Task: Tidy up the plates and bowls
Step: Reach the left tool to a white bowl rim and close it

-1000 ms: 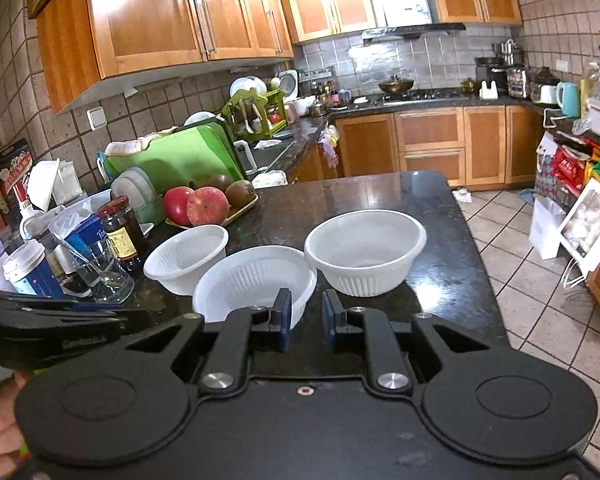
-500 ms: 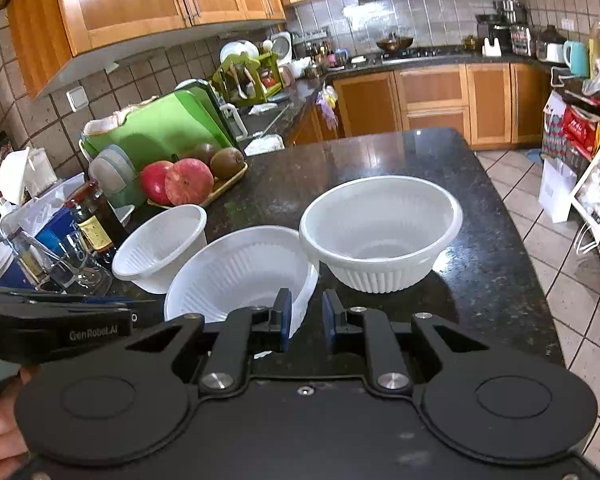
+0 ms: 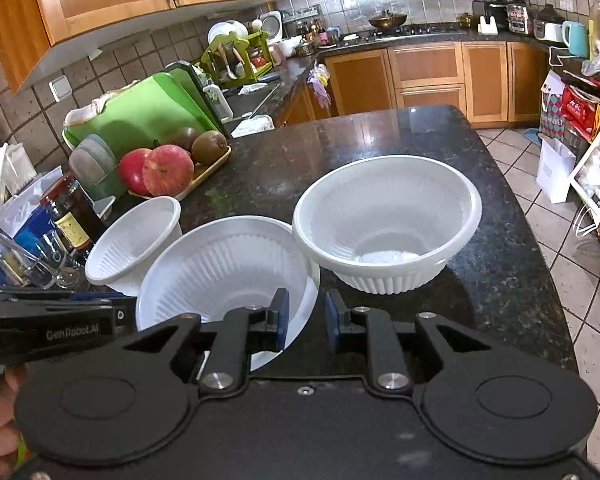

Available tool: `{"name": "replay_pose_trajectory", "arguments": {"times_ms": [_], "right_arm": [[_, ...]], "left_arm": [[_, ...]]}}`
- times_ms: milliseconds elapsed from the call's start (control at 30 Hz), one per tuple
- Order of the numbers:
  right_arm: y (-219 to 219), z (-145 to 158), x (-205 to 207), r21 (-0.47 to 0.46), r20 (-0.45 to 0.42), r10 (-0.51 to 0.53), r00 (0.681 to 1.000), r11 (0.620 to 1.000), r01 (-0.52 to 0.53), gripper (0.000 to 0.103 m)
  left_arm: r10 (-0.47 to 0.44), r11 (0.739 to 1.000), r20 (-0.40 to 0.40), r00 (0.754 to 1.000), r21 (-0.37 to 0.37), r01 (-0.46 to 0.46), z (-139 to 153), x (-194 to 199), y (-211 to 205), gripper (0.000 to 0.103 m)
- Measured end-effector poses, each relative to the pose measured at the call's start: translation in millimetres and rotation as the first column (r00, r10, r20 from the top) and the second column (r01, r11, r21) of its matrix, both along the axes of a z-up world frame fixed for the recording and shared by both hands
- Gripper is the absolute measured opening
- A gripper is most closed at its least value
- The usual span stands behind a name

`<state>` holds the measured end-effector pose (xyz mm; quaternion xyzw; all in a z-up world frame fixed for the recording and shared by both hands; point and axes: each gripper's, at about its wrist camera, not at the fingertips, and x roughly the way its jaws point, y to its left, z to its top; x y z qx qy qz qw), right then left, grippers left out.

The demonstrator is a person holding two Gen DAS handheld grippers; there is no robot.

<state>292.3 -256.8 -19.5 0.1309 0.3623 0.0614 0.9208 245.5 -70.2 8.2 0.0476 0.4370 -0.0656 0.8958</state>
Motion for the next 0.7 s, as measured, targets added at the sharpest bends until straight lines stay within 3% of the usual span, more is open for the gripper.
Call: {"name": "replay_pose_trajectory", "arguments": {"times_ms": [367, 567, 700], "right_arm": [[-2, 0, 3, -0.006, 0.002, 0.031, 1.0, 1.0, -0.031, 0.023], [-4, -3, 5, -0.009, -0.004, 0.024, 1.0, 1.0, -0.024, 0.023], [-6, -4, 5, -0.005, -0.009, 0.019, 1.0, 1.0, -0.019, 0.023]], "left_arm": [[-0.015, 0.998, 0.003, 1.0, -0.062, 0.015, 19, -4, 14, 0.031], [-0.033, 0.999, -0.019, 0.999, -0.007, 0.033, 6, 12, -1, 0.03], [-0.03, 0.998, -0.05, 0.998, -0.052, 0.028, 5, 15, 5, 0.03]]}}
